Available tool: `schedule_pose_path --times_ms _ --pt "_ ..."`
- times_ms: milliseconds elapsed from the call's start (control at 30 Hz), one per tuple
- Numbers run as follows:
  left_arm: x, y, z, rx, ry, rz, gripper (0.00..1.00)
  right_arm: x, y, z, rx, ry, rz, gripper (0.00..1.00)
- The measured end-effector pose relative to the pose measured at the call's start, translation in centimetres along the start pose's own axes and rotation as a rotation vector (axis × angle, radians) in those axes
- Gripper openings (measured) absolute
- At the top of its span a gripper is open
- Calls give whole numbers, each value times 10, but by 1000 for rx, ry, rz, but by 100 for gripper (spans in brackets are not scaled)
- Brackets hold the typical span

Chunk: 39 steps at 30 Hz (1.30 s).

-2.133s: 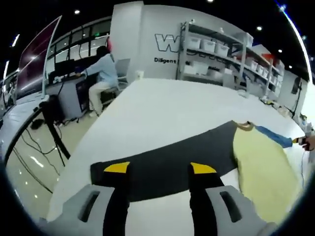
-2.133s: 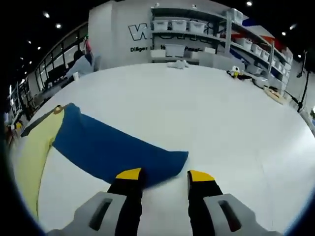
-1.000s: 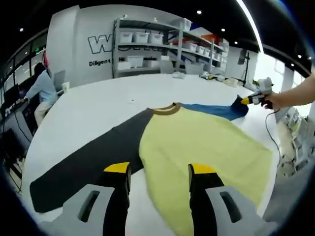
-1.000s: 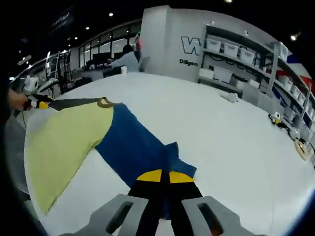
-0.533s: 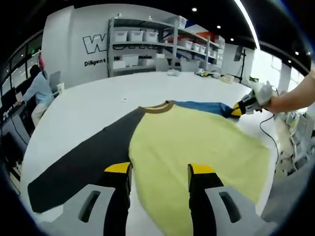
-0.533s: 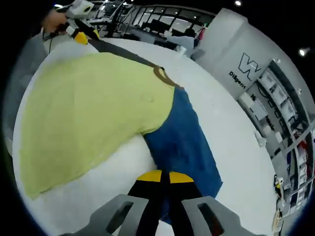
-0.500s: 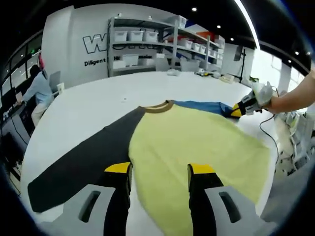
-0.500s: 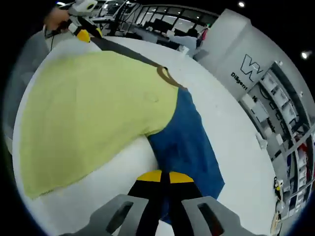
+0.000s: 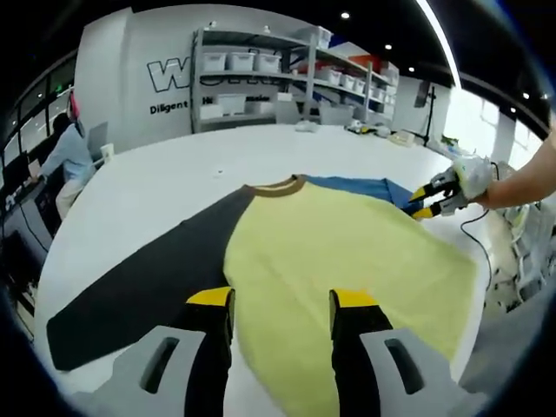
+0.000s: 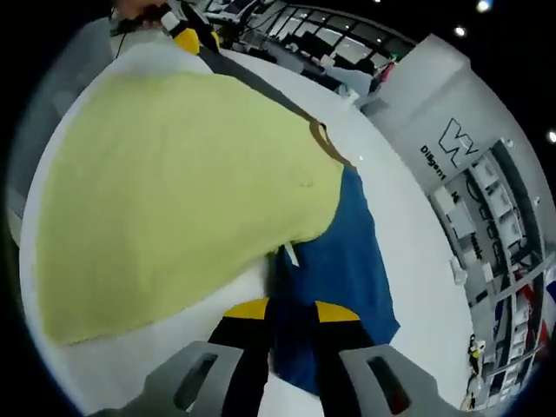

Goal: Fold the garment on the visible template until the final outline fits inside the template.

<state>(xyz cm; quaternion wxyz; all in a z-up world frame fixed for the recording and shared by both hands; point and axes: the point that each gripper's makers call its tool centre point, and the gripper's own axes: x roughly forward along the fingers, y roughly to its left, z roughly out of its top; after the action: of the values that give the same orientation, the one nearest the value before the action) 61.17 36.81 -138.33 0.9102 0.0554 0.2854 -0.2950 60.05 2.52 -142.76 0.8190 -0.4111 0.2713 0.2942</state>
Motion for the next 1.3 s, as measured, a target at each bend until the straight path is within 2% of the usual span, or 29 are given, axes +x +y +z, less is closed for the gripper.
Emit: schedule_pose_path --times_ms 100,167,200,233,300,433,500,567,700,767,933,967,1033,1133,1167,1267,1300 --pt "0 0 0 2 0 1 44 -5 -1 -11 75 8 4 21" --pt "0 1 0 0 1 1 43 -6 -5 -22 59 22 -2 24" --pt "1 0 0 -1 1 1 43 -5 -4 -28 78 24 10 24" --pt "1 0 0 -1 0 1 43 -4 -6 -23 95 -9 16 23" --pt "1 -1 0 -1 -2 -1 43 -5 -6 -24 94 -3 27 22" --pt "2 -3 1 0 -4 -5 43 -2 5 -9 76 -54 94 21" --pt "2 -5 1 0 -3 -6 43 1 12 -4 81 -62 132 15" --pt "2 -6 1 0 -2 -8 43 3 12 -5 37 -54 135 0" --pt "3 -9 0 4 2 -14 42 -2 2 -2 92 -82 99 0" --pt "4 -11 -1 7 8 -17 42 -7 -8 -1 166 -110 63 0" --pt "9 -19 -1 19 17 -33 41 -28 -53 -7 381 -180 -70 0" --pt "10 -20 -1 22 20 -37 41 -30 -57 -9 391 -180 -83 0" --pt "13 -24 0 30 24 -49 42 -38 -75 -18 492 -197 -139 0" --pt "17 -27 6 34 8 -56 43 -49 -98 -39 627 -206 -226 0" --pt "19 -28 8 33 6 -57 44 -53 -106 -49 698 -214 -257 0" --pt "20 -31 10 29 -3 -56 45 -59 -117 -74 767 -191 -310 0" --pt "20 -33 10 29 -2 -58 46 -62 -123 -83 834 -202 -332 0"
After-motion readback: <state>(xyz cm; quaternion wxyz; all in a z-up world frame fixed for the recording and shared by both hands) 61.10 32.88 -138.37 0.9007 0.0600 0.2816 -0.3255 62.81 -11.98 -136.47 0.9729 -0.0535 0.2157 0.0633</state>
